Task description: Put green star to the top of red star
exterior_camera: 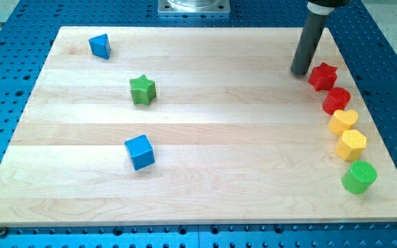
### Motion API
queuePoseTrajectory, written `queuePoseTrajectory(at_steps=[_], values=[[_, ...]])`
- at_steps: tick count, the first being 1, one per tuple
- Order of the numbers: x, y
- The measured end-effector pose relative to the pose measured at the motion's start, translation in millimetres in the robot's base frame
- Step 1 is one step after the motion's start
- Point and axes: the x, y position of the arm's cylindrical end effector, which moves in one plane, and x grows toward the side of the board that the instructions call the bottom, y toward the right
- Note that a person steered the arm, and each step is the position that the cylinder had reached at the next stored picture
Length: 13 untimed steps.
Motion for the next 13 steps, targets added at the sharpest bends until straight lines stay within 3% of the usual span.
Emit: queuePoseTrajectory(at_steps=[3, 6, 9, 10, 13], values=[[26, 27], [-72, -4], [-123, -43], [-97, -90], [-89, -125]])
